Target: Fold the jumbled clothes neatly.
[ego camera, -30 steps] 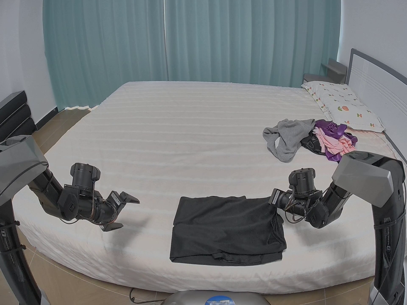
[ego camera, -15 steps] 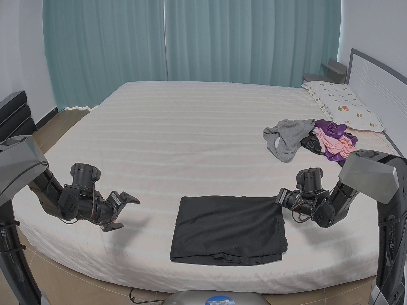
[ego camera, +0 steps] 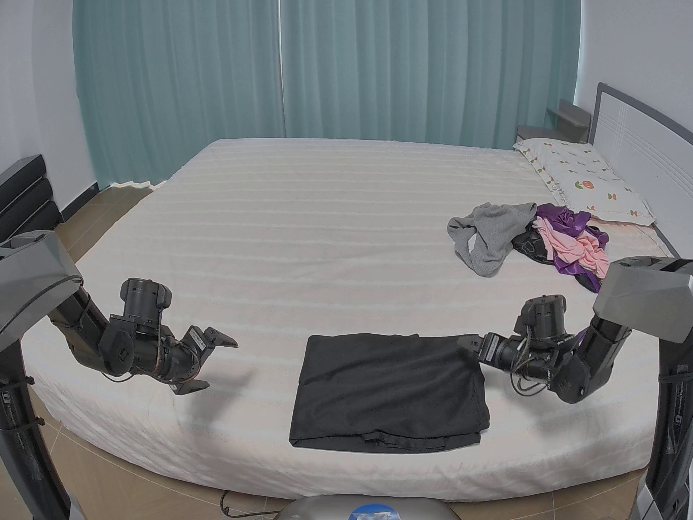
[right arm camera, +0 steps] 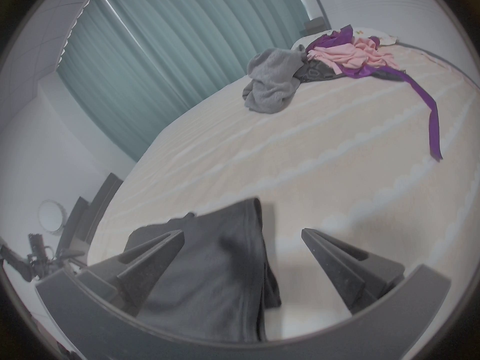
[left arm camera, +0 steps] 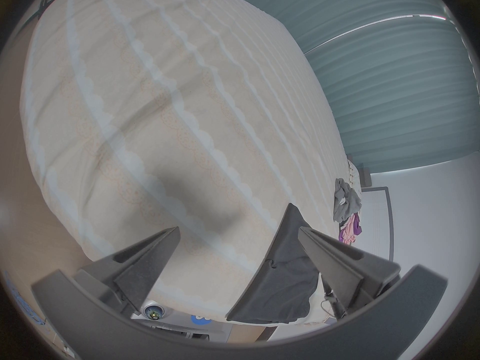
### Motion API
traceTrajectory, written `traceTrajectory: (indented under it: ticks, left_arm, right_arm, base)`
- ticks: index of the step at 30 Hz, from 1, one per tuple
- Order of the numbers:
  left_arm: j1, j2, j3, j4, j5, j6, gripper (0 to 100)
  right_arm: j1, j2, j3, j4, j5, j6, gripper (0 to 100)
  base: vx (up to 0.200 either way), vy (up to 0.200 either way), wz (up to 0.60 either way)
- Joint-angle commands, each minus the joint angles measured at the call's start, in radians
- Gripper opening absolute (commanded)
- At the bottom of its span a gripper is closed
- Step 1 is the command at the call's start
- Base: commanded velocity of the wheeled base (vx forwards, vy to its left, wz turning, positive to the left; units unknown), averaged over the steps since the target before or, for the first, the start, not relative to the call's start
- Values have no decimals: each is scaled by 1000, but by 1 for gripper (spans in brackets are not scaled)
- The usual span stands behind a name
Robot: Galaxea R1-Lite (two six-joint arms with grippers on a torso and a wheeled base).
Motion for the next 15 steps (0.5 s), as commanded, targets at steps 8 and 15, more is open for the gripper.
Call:
traceTrajectory:
  ticks: [8, 15]
  left_arm:
    - [-8, 2, 2, 0, 14, -2, 100]
    - [-8, 3, 0, 0, 14, -2, 100]
  right_arm:
    - [39, -86, 553, -443, 168, 1, 100]
    - [45, 42, 583, -597, 174, 2, 100]
  base:
    - [-25, 0, 0]
    - [-57, 0, 0]
